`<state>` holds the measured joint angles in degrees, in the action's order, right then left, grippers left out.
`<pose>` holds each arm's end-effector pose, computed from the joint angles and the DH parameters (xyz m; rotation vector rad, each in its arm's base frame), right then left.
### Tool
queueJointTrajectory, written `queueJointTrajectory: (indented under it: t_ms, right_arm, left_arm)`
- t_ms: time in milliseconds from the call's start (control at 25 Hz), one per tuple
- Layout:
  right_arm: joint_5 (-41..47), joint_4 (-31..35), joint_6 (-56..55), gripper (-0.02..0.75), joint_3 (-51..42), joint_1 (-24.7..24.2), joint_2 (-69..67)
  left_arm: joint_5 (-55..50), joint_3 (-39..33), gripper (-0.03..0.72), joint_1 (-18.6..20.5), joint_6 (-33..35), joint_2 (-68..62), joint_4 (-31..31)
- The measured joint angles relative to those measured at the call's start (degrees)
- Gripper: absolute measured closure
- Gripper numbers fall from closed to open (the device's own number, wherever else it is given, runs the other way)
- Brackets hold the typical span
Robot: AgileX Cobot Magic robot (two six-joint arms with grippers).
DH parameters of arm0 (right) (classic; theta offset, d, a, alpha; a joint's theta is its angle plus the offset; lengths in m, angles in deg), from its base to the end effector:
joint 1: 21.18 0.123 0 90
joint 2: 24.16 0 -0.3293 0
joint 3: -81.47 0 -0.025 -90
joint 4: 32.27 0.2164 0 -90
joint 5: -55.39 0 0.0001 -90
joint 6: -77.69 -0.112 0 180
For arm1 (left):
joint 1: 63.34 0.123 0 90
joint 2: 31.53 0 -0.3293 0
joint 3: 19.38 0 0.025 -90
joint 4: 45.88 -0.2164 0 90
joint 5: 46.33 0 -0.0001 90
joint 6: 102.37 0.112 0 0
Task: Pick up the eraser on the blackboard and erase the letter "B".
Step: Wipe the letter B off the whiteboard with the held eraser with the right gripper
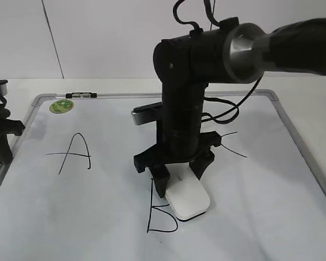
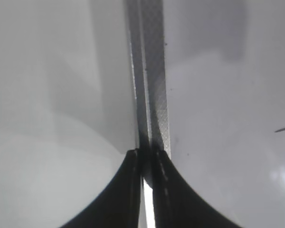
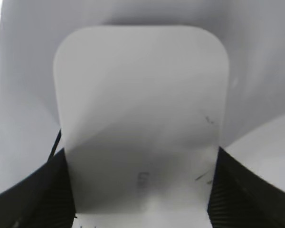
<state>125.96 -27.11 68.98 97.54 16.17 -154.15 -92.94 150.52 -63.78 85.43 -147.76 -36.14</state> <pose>0.3209 0.2568 0.1991 0.7018 -2.9537 -0.0705 0.3489 -0.0165 0.2001 0.0518 3.0046 -0.1843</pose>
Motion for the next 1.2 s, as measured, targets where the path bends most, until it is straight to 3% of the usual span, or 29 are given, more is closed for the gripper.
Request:
queueJointTrajectory:
  t_ms: [360,600,1000,1200]
  right_arm:
    - [3.3,-0.6,-0.3,0.197,3.1,1.1,-2.4]
    - [2.8,-4.1,0.2,0.197,3.5,7.0,-2.6]
    - [1.3,5.0,0.4,0.197,6.8,16.5,-3.9]
    - [1.1,5.6,-0.3,0.197,7.0,17.0,-4.1]
  left_arm:
    - [0.0,0.0,0.669,0.0,0.0,-0.1,0.0]
    - [-0.1,0.0,0.669,0.0,0.0,-0.1,-0.2]
    - [-0.1,0.0,0.669,0.0,0.0,-0.1,-0.3]
    - [-0.1,0.0,0.67,0.0,0.0,-0.1,-0.3]
